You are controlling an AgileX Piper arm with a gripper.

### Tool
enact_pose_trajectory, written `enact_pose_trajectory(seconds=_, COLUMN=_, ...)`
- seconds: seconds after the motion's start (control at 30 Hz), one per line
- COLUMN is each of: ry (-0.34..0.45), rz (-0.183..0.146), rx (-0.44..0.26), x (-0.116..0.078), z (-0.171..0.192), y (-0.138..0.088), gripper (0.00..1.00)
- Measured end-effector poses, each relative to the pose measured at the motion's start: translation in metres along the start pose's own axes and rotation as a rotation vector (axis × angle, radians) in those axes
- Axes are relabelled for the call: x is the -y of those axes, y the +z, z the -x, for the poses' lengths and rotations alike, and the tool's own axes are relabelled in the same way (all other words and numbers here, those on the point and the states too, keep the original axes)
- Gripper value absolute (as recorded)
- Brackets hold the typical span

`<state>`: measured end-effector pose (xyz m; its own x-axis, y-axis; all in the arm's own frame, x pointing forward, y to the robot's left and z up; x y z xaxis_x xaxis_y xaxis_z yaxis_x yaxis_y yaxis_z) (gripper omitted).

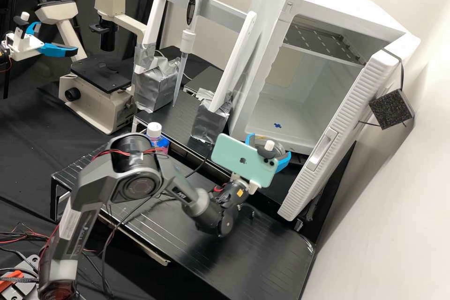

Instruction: Move the petri dish to the microscope

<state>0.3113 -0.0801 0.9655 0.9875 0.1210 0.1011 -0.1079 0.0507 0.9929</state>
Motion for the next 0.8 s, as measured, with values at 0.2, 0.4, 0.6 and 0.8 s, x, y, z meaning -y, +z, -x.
enact_pose_trajectory(seconds=0.2, ry=0.015, rz=-0.003, rx=0.073, x=-0.001, z=0.044, y=-0.011, gripper=0.00)
enact_pose_trajectory(seconds=0.4, ry=0.008, rz=0.002, rx=0.084, x=0.001, z=0.079, y=-0.036, gripper=0.00)
enact_pose_trajectory(seconds=0.6, ry=0.040, rz=0.009, rx=0.046, x=0.006, z=0.110, y=-0.077, gripper=0.00)
enact_pose_trajectory(seconds=0.8, ry=0.031, rz=0.071, rx=-0.090, x=0.026, z=0.128, y=-0.125, gripper=0.00)
